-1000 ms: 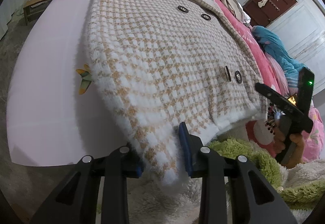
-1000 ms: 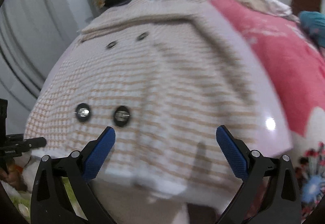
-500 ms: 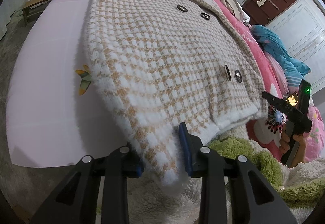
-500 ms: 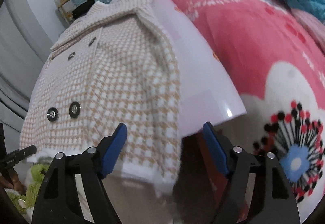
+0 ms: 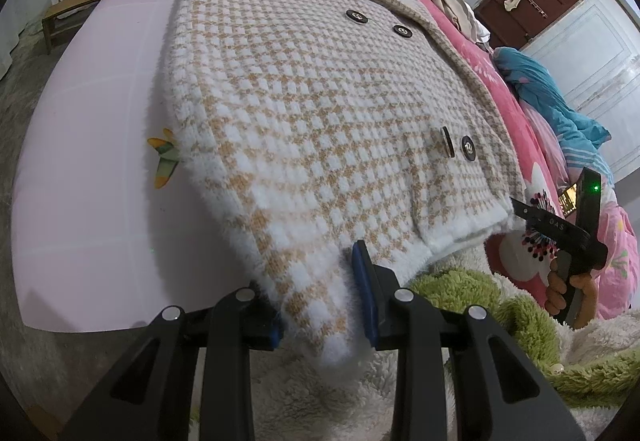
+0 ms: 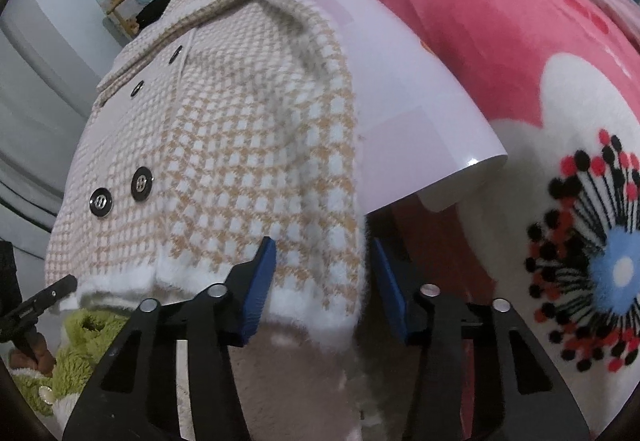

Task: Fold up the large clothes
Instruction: 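Close both grippers on the coat hem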

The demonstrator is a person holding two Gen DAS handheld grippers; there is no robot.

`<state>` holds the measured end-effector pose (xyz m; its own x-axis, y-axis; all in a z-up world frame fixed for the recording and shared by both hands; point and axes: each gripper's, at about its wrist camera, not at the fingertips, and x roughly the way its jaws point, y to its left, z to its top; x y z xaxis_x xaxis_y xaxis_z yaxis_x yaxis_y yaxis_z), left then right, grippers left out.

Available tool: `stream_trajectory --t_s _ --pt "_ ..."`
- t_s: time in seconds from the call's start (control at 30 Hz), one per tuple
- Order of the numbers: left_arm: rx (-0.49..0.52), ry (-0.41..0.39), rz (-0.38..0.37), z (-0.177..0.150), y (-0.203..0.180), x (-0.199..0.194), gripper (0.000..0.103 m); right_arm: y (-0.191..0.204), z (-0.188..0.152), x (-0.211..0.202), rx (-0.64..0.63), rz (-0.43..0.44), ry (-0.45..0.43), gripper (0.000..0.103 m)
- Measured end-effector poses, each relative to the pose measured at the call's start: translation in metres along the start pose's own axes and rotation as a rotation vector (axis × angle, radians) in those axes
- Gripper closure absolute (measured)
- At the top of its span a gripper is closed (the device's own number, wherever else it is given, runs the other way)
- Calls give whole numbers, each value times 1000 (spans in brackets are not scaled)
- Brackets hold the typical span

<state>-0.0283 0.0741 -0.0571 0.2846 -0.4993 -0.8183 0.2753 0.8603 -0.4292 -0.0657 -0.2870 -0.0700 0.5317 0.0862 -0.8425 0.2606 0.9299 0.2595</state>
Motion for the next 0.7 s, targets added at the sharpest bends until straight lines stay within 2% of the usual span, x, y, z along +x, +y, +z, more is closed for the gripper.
stream_trajectory --t_s 0.03,0.1,0.17,0.33,0.7 --pt "-1 0 0 0 0 0 74 0 -1 -1 -4 2 5 66" --pt "5 -2 0 0 0 -1 74 2 -4 -4 -19 1 10 81" --pt "4 -1 -1 0 0 -2 74 4 -7 -9 -39 -15 4 91" --pt "20 -12 -13 2 -3 -8 81 13 -9 -27 -71 -37 -43 96" --pt "20 -102 -128 36 -10 -35 93 22 11 -63 -49 -2 -147 97"
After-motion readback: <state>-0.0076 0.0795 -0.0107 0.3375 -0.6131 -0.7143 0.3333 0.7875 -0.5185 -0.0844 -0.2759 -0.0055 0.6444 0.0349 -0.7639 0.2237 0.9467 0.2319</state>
